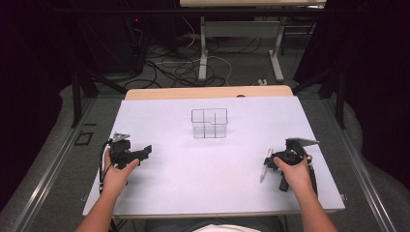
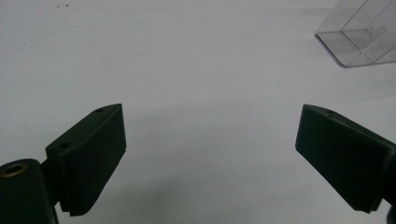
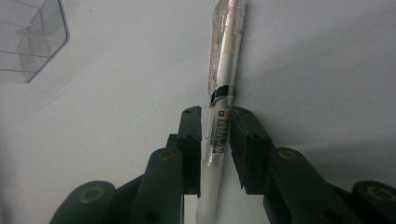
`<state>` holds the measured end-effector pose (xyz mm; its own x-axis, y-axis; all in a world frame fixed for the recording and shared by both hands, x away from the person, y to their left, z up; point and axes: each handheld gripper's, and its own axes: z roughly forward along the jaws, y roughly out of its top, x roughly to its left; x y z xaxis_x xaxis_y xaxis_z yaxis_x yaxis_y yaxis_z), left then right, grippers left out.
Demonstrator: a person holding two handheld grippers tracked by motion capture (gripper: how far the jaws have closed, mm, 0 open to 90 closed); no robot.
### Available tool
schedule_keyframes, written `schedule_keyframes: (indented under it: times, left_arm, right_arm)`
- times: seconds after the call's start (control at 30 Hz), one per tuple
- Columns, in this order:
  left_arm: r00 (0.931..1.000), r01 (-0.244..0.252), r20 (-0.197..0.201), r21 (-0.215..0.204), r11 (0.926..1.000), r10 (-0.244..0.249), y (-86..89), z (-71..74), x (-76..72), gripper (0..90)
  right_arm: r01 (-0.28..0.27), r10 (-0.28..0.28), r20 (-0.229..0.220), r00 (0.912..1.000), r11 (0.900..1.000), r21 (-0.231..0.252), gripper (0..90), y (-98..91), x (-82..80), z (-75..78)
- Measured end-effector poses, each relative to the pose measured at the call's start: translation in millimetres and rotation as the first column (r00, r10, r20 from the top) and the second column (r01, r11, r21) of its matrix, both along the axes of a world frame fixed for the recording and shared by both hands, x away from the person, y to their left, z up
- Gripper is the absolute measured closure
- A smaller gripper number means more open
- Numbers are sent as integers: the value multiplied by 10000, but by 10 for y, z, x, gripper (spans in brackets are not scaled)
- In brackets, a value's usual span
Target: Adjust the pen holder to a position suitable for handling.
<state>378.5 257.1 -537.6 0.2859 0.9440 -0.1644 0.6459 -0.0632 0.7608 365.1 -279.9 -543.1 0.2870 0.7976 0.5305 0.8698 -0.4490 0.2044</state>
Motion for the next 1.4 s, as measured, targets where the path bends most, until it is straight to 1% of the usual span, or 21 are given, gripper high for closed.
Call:
schedule_keyframes:
  times: [0.13, 0.17, 0.23, 0.27, 0.33, 0.37, 0.4, 0.43, 0.47, 0.5, 0.57, 0.67, 0.83, 0.93, 1.13, 1.17, 1.2, 1.3, 1.33, 1.37, 1.4]
  left_arm:
    - [10000, -14, -12, 10, 10000, 14, 0, -2, 0, 86]
    - [10000, -15, -16, 7, 10000, 15, 0, -2, 0, 86]
    - [10000, -3, -12, 0, 10000, 3, -2, -3, 1, 86]
    - [10000, -6, 27, -14, 10000, 7, -4, -7, 2, 86]
    - [10000, 34, 5, 36, 10000, -34, -3, -6, 2, 87]
    - [10000, 38, 5, 41, 10000, -38, -4, -5, 1, 87]
    - [10000, 29, -7, 60, 10000, -29, -4, -4, 1, 87]
    - [10000, 28, -12, 61, 10000, -28, -5, -5, 1, 87]
    - [10000, 26, -14, 72, 10000, -26, -4, -6, 1, 87]
    - [10000, 1, -6, 41, 10000, -1, -7, -7, 1, 87]
    - [10000, 33, -5, 45, 10000, -33, -3, -7, 0, 87]
    - [10000, 36, -15, 68, 10000, -35, -2, -6, 0, 87]
    - [10000, 43, -9, 58, 10000, -43, -1, -6, 0, 87]
    - [10000, -4, 18, 2, 10000, 4, -4, -8, 2, 87]
    - [10000, 58, -31, 60, 10000, -57, 3, -1, -1, 87]
    - [10000, 37, 16, 38, 10000, -37, 0, -5, 0, 87]
    - [10000, 1, 26, -5, 10000, -1, -3, -6, 1, 87]
    - [10000, 2, 25, 1, 10000, -2, -3, -7, 1, 87]
    - [10000, 2, 28, -2, 10000, -2, -3, -7, 2, 87]
    - [10000, 13, -18, 18, 10000, -13, -1, -3, 1, 88]
    - [10000, 11, -20, 10, 10000, -11, -1, -4, 1, 88]
  right_arm:
    - [1, 0, -86, 10000, 10000, 40, 762, -1, 3, -9]
    - [146, -146, -42, 9999, 9998, 103, 767, 4, 7, -16]
    - [79, -79, -28, 10000, 9999, 96, 773, -12, 5, -27]
    - [61, -59, -159, 9999, 9999, 143, 775, -17, 4, -20]
    - [173, -171, -129, 9998, 9997, 145, 781, -13, 4, -26]
    - [63, -55, -280, 9996, 9996, 262, 783, -27, 2, -18]
    - [202, -194, -313, 9993, 9994, 266, 785, -22, 2, -20]
    - [197, -188, -295, 9994, 9993, 325, 790, -29, 2, -26]
    - [448, -436, -251, 9987, 9980, 455, 791, -23, 4, -27]
    - [462, -450, -273, 9986, 9980, 432, 793, -29, 1, -31]
    - [433, -415, -271, 9988, 9967, 681, 795, -47, -2, -41]
    - [494, -465, -373, 9982, 9955, 813, 796, -53, 1, -38]
    - [498, -484, -226, 9986, 9967, 645, 797, -41, 3, -47]
    - [538, -524, -221, 9984, 9962, 679, 796, -38, 5, -43]
    - [415, -402, -208, 9990, 9968, 690, 797, -39, 0, -36]
    - [219, -206, -189, 9996, 9973, 704, 797, -50, -4, -22]
    - [219, -206, -189, 9996, 9973, 704, 797, -50, -4, -22]
    - [-52, 43, 122, 9999, 9975, 701, 797, -64, -19, 30]
    - [-52, 43, 122, 9999, 9975, 701, 797, -64, -19, 30]
    - [-312, 304, 115, 9995, 9967, 745, 797, -81, -24, 46]
    - [-111, 92, 290, 9995, 9977, 664, 797, -59, -22, 44]
